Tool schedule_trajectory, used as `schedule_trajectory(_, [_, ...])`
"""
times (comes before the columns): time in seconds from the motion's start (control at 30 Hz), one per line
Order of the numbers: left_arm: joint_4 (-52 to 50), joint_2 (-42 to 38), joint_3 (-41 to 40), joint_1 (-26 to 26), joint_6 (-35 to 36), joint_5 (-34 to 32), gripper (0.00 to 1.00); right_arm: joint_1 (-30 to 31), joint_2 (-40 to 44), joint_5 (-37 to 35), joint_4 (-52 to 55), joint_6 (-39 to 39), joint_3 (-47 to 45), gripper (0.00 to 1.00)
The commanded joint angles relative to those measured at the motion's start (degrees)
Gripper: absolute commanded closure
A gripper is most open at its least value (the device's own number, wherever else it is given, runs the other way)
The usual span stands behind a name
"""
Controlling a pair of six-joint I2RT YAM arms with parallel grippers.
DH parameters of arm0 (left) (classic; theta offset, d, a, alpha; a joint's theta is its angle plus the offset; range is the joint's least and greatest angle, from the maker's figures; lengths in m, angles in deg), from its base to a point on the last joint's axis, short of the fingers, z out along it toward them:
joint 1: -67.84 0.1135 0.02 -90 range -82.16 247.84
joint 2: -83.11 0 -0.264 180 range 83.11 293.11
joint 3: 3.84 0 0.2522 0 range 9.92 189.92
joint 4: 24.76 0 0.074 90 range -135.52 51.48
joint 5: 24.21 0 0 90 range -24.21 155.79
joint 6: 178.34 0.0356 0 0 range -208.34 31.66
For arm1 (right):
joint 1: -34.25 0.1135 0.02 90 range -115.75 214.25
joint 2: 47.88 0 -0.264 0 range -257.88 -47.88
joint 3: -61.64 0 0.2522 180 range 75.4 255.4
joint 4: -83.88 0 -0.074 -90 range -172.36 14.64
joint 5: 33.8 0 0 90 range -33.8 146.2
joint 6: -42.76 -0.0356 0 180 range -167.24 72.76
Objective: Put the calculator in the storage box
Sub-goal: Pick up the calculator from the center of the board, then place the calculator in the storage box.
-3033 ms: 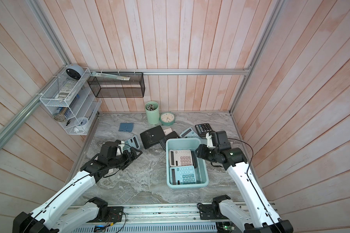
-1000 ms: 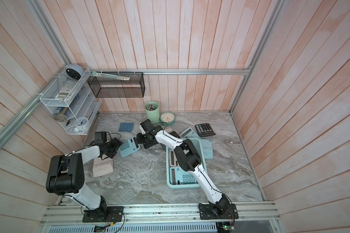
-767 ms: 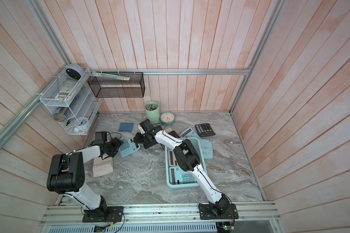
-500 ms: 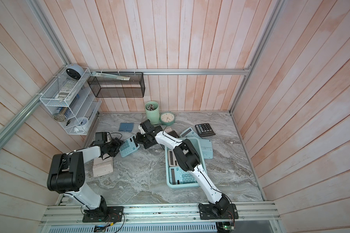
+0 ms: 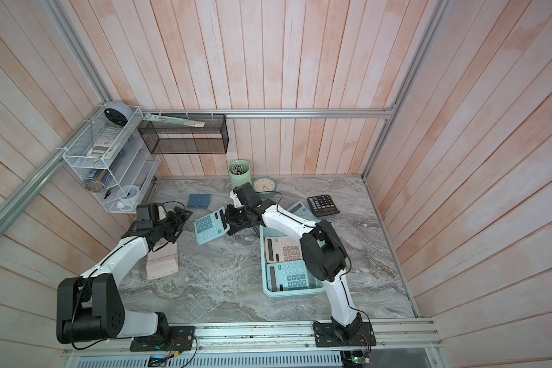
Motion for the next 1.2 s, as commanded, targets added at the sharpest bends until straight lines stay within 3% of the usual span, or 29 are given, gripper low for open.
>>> schedule_trajectory(0.0, [-6.3,-3.8,2.2,-0.9,0.8,0.8,0.0,-1.5,7.1,-1.9,-1.8,-0.2,-5.0,1.0])
schedule_trajectory(0.23, [-11.9,-11.6,1.8,-7.5,1.1,-2.2,0.0,-7.4,24.2,-2.1,1.7,1.5,-17.4,1.0])
schedule_trajectory(0.63, [-12.2,-18.8,-1.1,-22.0,-2.7,-8.4,0.0,-25.6,50.4,-0.7,21.6,10.2,-30.6,1.0])
schedule_trajectory(0.83, [-11.5,-20.5,-4.2,-25.7,-4.5,-10.0,0.0,-28.1,53.2,-1.4,24.4,12.9,-36.3,1.0])
schedule_trajectory(1.17, [-8.3,-19.0,-8.6,-28.9,-6.1,-11.5,0.0,-26.0,46.6,-8.9,18.4,14.9,-40.9,1.0])
